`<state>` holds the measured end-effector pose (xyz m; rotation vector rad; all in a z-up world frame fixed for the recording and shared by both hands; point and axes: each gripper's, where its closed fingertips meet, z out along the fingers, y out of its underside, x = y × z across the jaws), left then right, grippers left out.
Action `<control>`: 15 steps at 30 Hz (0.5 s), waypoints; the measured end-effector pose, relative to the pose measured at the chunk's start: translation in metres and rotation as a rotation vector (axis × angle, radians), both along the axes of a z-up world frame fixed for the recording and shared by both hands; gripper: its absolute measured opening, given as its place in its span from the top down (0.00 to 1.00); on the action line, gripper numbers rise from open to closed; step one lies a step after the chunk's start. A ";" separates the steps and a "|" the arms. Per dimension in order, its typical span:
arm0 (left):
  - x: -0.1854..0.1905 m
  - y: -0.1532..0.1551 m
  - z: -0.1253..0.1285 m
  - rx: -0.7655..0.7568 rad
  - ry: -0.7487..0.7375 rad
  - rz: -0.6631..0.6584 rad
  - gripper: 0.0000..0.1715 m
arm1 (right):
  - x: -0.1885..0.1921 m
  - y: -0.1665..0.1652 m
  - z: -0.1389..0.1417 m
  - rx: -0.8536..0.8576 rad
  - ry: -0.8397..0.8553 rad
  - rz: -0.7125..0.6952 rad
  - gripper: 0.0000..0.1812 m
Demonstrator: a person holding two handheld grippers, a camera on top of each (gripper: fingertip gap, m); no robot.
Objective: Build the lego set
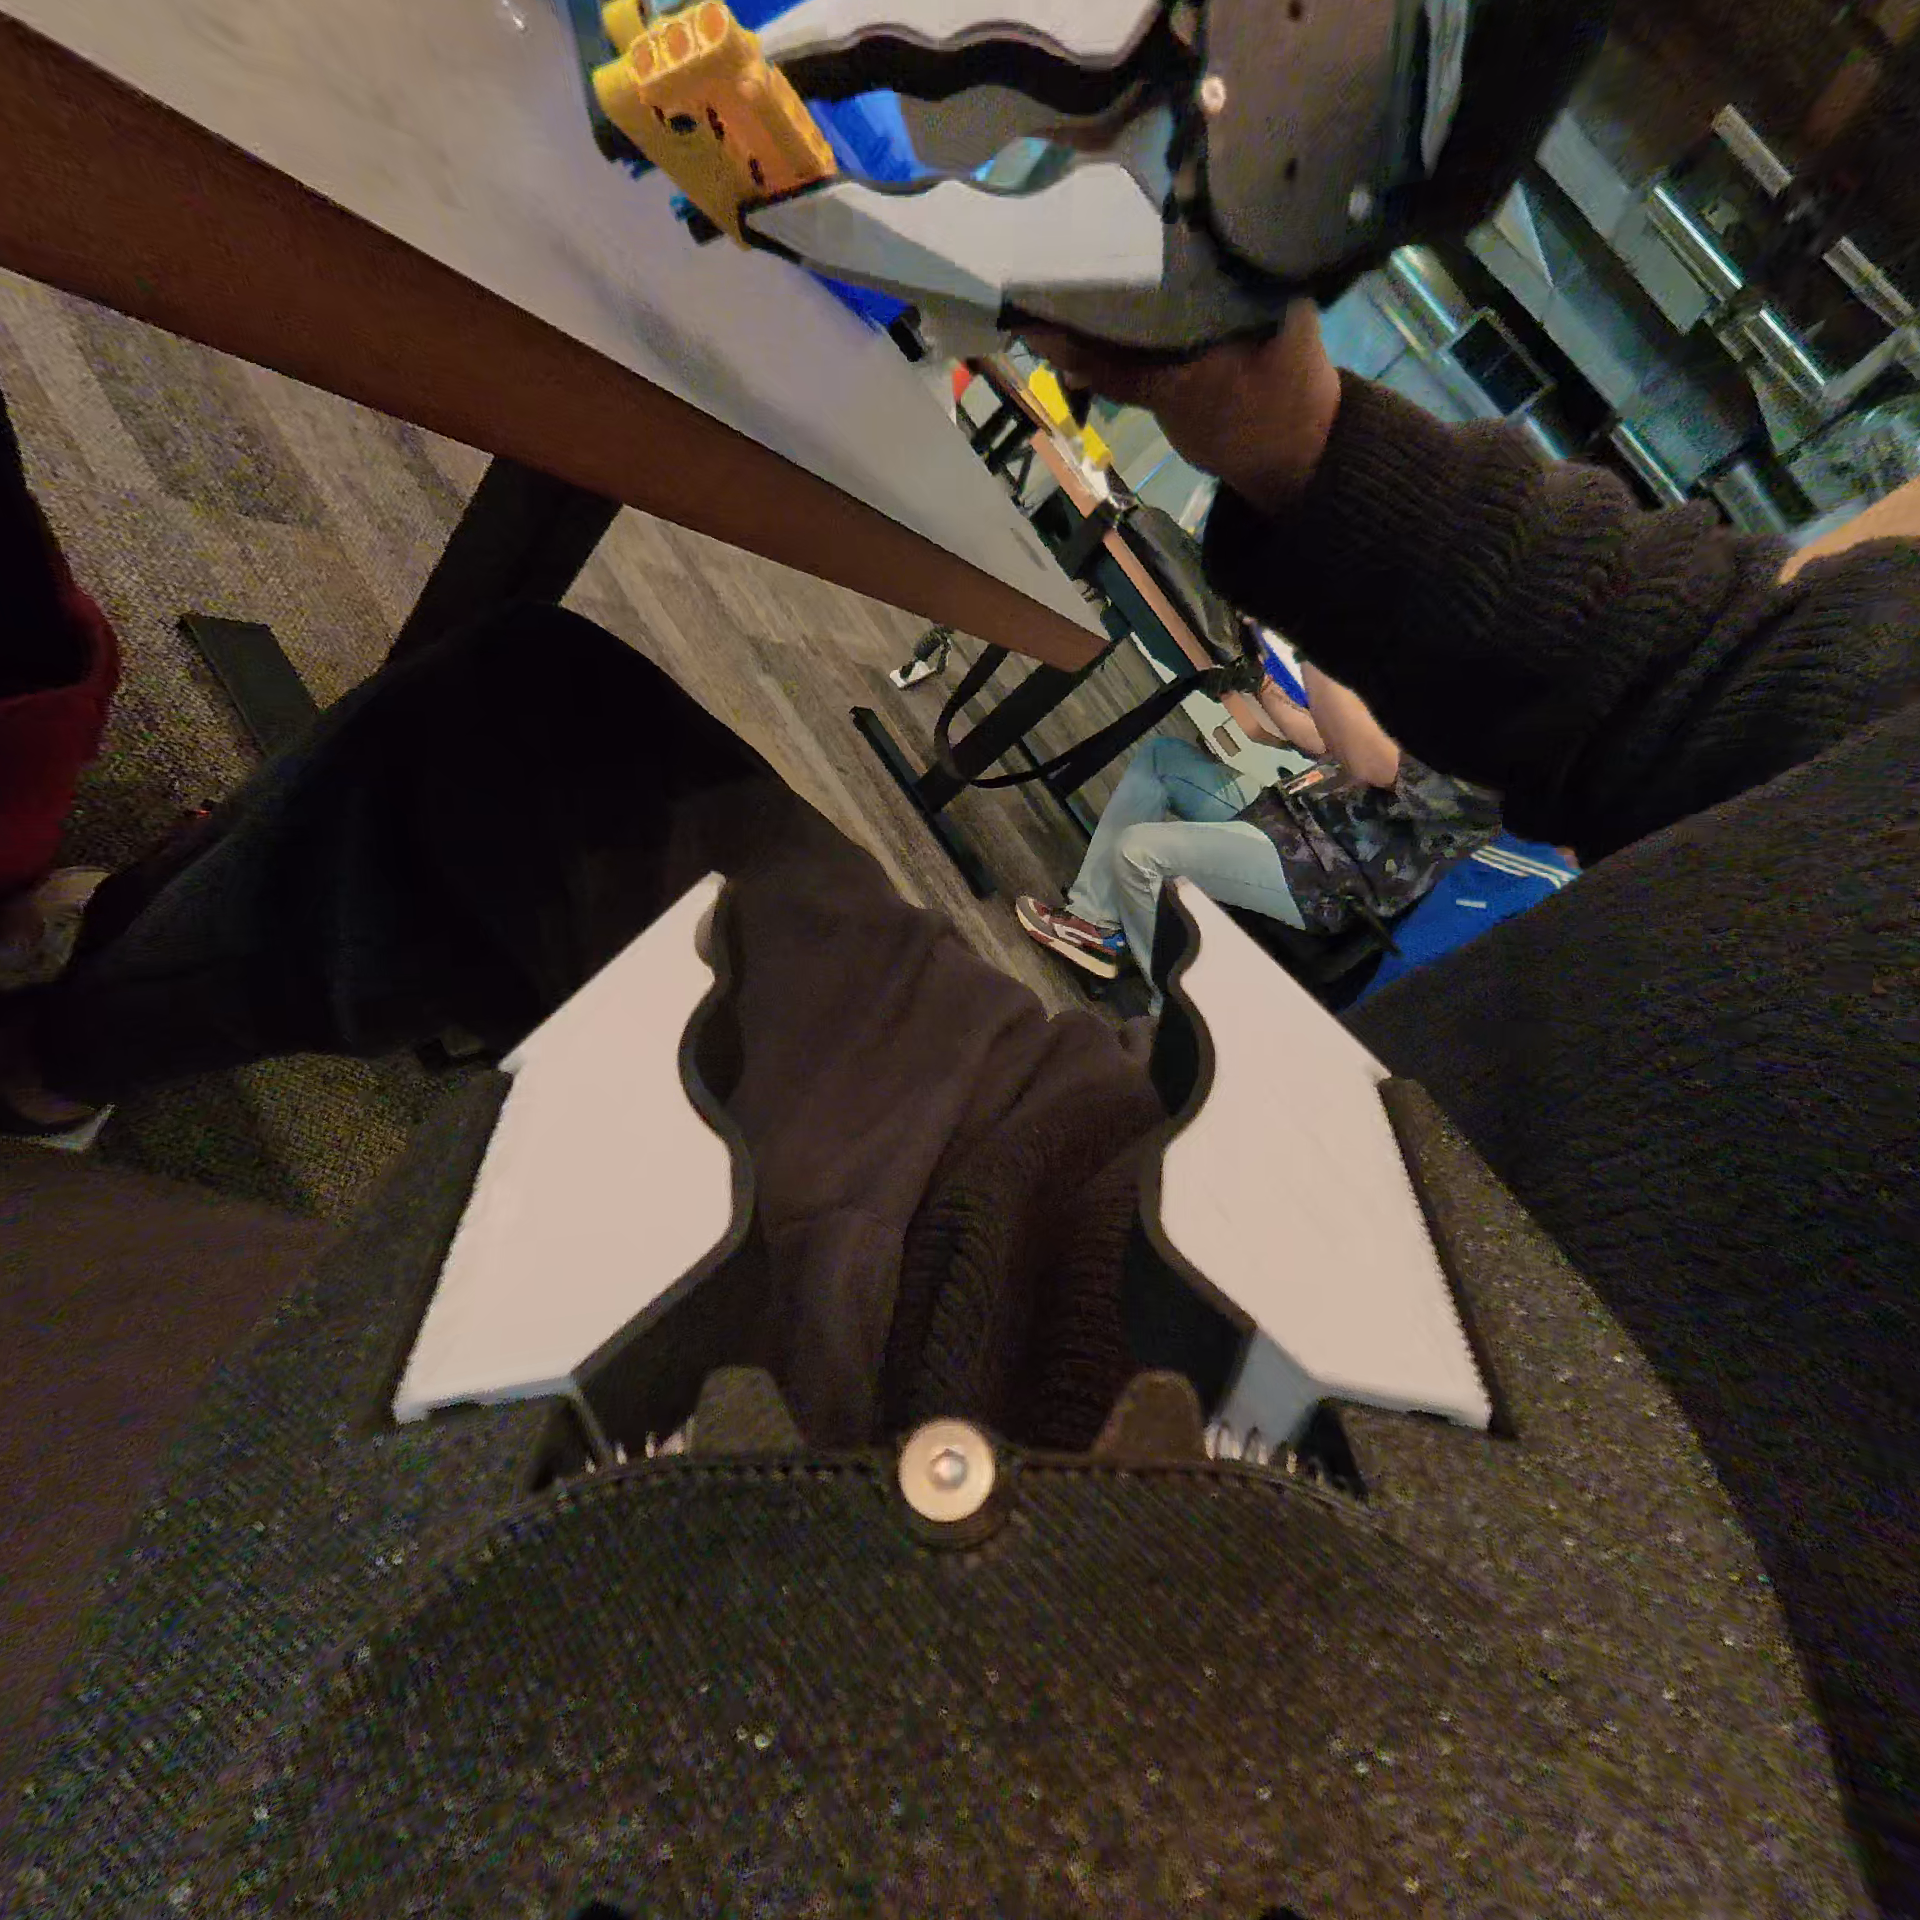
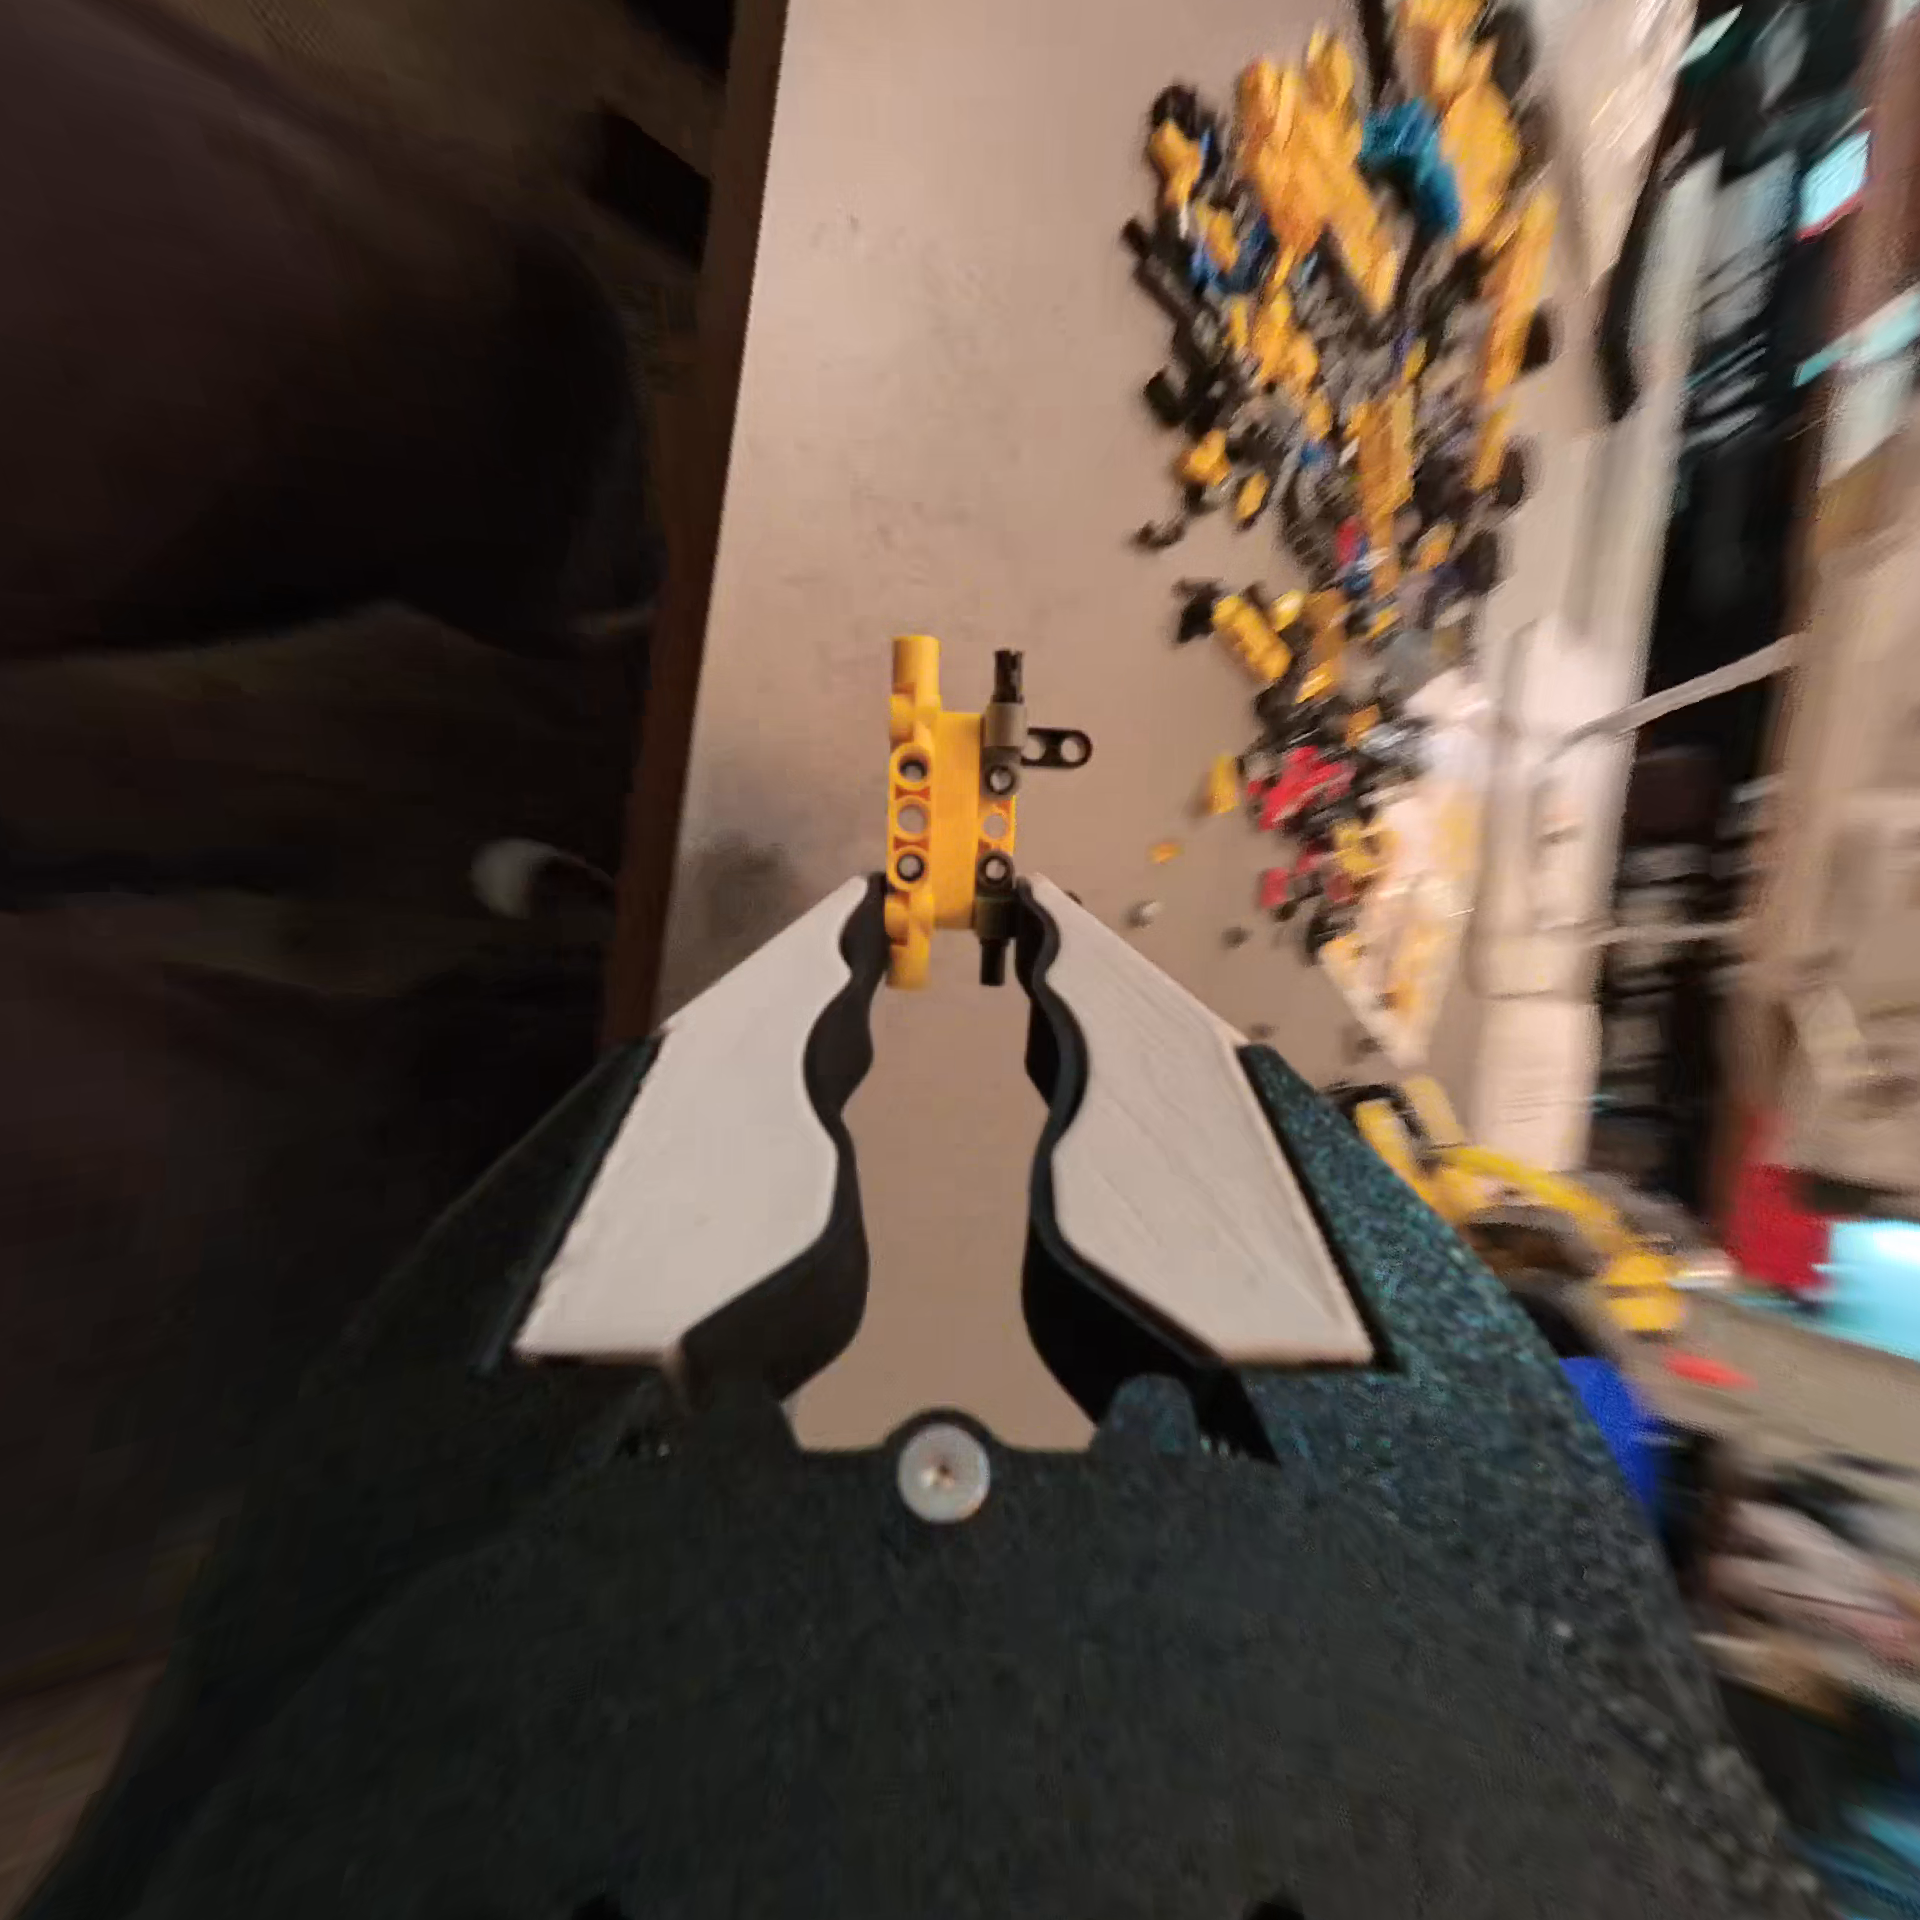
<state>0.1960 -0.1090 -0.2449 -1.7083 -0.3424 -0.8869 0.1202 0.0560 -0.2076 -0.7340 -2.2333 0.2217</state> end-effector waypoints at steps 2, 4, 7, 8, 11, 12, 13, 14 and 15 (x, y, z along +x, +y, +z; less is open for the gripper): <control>-0.006 0.000 0.001 0.014 -0.007 0.023 0.55 | -0.008 0.001 0.006 0.238 0.080 0.090 0.87; -0.016 0.001 0.006 0.047 -0.034 0.057 0.55 | -0.018 0.003 0.009 0.496 0.133 0.184 0.88; -0.040 0.005 0.019 0.113 -0.093 0.104 0.56 | -0.038 0.005 0.007 0.722 0.180 0.284 0.88; -0.049 0.008 0.025 0.134 -0.105 0.109 0.56 | -0.045 0.008 0.006 0.731 0.186 0.278 0.88; -0.081 0.019 0.047 0.207 -0.048 0.087 0.61 | -0.062 0.017 0.003 0.595 0.194 0.217 0.87; -0.093 0.022 0.056 0.237 -0.011 0.089 0.63 | -0.066 0.022 0.003 0.553 0.194 0.184 0.87; -0.103 0.027 0.063 0.254 0.025 0.091 0.63 | -0.069 0.028 0.002 0.524 0.188 0.151 0.87; -0.112 0.033 0.068 0.260 0.057 0.087 0.63 | -0.070 0.035 0.001 0.509 0.174 0.116 0.87; -0.119 0.041 0.070 0.250 0.082 0.081 0.63 | -0.070 0.043 -0.001 0.509 0.155 0.075 0.87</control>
